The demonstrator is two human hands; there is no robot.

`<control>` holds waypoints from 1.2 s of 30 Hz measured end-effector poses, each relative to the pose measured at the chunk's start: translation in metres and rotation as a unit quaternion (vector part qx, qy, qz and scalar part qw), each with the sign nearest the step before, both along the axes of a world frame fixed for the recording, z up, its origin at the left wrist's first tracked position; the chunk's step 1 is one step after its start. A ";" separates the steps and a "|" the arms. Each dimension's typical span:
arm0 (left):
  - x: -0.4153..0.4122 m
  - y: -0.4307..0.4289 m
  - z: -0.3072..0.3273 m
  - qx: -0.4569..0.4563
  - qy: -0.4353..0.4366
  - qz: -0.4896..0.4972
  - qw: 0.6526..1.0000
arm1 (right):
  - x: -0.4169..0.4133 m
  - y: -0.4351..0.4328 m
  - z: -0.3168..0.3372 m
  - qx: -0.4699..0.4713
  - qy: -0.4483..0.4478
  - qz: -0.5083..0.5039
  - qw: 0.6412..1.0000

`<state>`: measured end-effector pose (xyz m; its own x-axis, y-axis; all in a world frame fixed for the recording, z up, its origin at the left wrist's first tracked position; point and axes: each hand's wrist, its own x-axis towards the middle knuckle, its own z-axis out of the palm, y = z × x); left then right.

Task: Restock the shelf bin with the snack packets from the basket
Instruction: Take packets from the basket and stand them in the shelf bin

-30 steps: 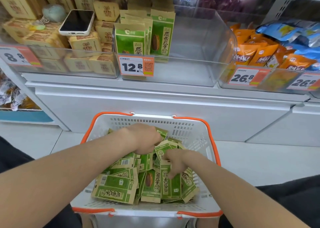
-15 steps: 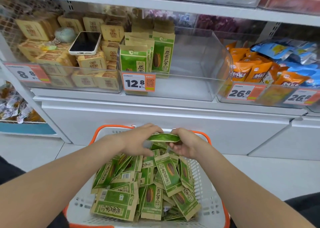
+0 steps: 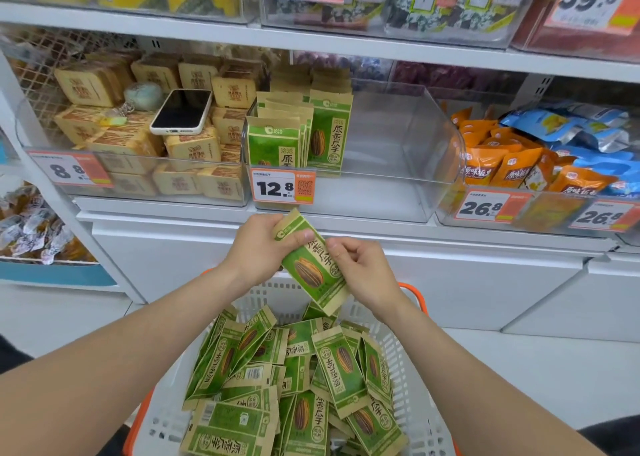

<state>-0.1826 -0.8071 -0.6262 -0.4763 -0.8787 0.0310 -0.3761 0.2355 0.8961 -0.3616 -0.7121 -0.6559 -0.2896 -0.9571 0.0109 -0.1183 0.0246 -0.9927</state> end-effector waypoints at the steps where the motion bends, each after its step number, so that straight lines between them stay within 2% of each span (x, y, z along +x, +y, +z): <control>1: -0.003 0.002 0.004 -0.018 0.012 0.010 1.000 | 0.002 -0.002 0.007 -0.011 -0.008 -0.019 1.000; 4: -0.012 0.006 0.018 -0.089 0.028 0.046 0.995 | 0.005 -0.007 0.028 -0.048 -0.002 -0.061 0.997; 7: -0.016 0.002 0.035 -0.200 0.011 0.075 0.977 | 0.003 -0.010 0.050 -0.081 0.019 -0.030 0.996; 12: -0.022 -0.005 0.072 -0.304 0.028 0.066 0.950 | 0.001 -0.018 0.080 -0.143 0.133 -0.010 0.981; 15: -0.028 -0.005 0.086 -0.342 0.059 0.079 0.935 | 0.003 -0.025 0.095 -0.187 0.105 -0.061 0.975; 17: -0.029 -0.007 0.090 -0.393 0.075 0.118 0.909 | 0.003 -0.030 0.104 -0.228 0.065 -0.131 0.963; 20: -0.029 -0.013 0.091 -0.464 0.024 0.177 0.868 | -0.004 -0.042 0.120 -0.278 0.041 -0.215 0.935; 23: -0.030 -0.020 0.086 -0.462 -0.072 0.205 0.860 | -0.012 -0.055 0.135 -0.311 0.074 -0.247 0.915; 25: -0.029 -0.024 0.083 -0.426 -0.114 0.193 0.876 | -0.013 -0.064 0.139 -0.316 0.094 -0.245 0.912; 28: -0.029 -0.030 0.080 -0.366 -0.115 0.155 0.911 | -0.013 -0.075 0.142 -0.311 0.112 -0.236 0.914; 31: -0.028 -0.034 0.082 -0.332 -0.098 0.150 0.926 | -0.015 -0.085 0.142 -0.293 0.128 -0.236 0.918; 36: -0.025 -0.038 0.088 -0.295 -0.082 0.137 0.942 | -0.021 -0.103 0.132 -0.171 0.244 -0.233 0.926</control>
